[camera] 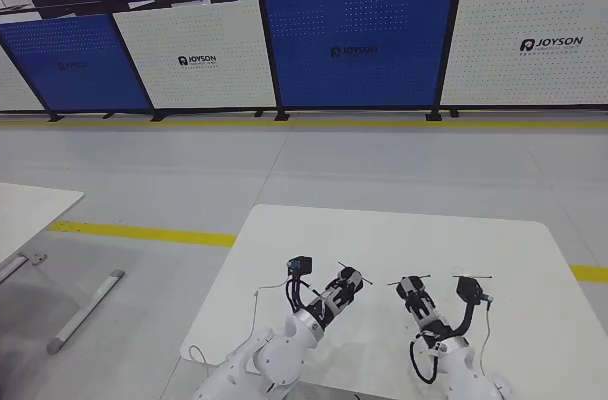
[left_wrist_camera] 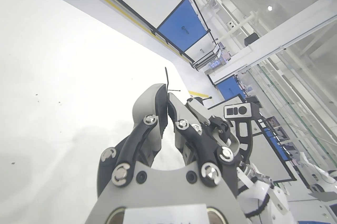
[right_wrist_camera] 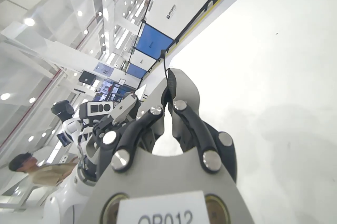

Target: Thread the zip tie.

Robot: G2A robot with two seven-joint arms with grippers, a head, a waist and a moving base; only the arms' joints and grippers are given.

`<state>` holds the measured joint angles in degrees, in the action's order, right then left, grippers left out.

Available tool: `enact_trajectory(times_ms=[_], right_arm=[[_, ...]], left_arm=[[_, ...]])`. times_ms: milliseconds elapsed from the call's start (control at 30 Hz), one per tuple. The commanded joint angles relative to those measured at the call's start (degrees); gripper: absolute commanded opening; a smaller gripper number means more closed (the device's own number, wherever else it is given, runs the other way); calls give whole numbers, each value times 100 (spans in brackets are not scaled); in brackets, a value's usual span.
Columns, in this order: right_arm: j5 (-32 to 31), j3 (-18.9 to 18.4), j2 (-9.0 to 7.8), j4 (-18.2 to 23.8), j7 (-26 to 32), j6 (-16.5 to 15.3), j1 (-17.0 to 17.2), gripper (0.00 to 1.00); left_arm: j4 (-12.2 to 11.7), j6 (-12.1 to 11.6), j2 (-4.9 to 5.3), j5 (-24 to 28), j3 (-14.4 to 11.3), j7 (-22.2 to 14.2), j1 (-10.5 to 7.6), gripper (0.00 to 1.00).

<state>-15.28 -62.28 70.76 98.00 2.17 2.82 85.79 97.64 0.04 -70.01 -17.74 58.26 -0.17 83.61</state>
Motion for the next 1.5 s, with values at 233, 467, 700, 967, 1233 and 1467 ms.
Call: enact_trajectory(times_ms=[233,467,700,967,1233,1467], right_arm=[[-16,11,1,3,-54,-17,8,0],[-498,340,60,57,-278,-293,62,0],[-687,424,85,119,-524,-210,97,0],[-687,424,85,119,-524,-210,97,0],[-687,424,85,119,-524,-210,97,0],[-687,424,85,119,-524,-210,97,0]], left_arm=[[0,-2,0,-2,0,-1,1,0],[0,-2,0,-2,0,-1,1,0],[0,-2,0,-2,0,-1,1,0],[0,-2,0,-2,0,-1,1,0],[0,-2,0,-2,0,-1,1,0],[0,-2,0,-2,0,-1,1,0]])
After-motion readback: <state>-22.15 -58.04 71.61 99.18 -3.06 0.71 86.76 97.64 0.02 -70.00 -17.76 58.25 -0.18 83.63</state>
